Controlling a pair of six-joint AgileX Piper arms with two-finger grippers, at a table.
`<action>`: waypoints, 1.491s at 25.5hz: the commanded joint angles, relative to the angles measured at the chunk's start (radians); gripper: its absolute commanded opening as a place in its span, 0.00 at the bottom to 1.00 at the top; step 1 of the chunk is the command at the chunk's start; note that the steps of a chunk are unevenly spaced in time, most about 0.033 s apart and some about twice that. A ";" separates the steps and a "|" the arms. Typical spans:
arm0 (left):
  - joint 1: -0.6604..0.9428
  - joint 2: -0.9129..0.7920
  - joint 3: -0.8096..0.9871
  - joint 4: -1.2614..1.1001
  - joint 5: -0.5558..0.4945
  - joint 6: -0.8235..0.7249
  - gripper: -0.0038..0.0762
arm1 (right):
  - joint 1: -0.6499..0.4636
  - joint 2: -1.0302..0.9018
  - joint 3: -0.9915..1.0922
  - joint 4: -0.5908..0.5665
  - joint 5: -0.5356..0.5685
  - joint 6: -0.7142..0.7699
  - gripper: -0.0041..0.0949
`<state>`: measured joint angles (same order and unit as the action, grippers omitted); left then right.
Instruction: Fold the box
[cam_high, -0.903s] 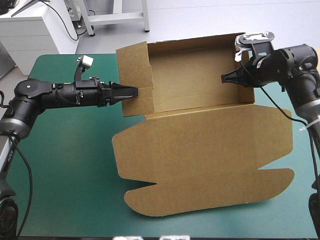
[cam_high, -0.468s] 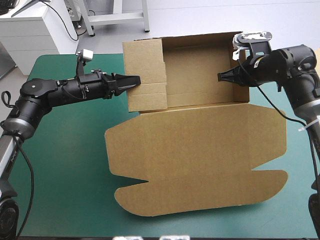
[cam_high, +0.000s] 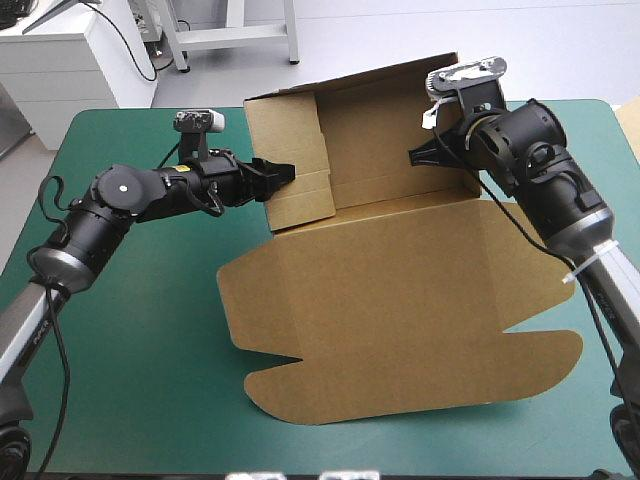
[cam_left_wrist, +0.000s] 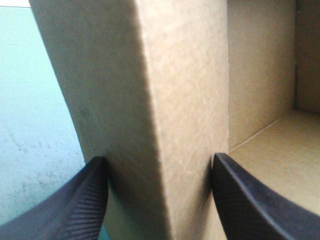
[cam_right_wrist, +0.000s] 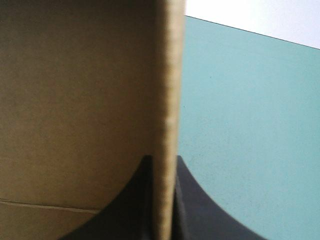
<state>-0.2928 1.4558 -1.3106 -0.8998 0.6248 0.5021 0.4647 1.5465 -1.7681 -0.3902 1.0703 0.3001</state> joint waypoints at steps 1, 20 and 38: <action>-0.043 -0.044 -0.033 0.039 -0.135 -0.120 0.58 | 0.031 -0.041 -0.034 -0.025 -0.074 0.030 0.03; -0.098 0.023 -0.033 0.053 -0.212 -0.085 0.06 | 0.153 -0.041 -0.034 -0.105 -0.079 0.111 0.03; -0.098 0.078 -0.266 0.674 0.171 -0.530 0.04 | 0.054 0.036 -0.034 0.004 0.059 0.102 0.03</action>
<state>-0.3675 1.5508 -1.4712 -0.3894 0.6716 0.1107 0.5586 1.5704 -1.7735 -0.4837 1.2009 0.4380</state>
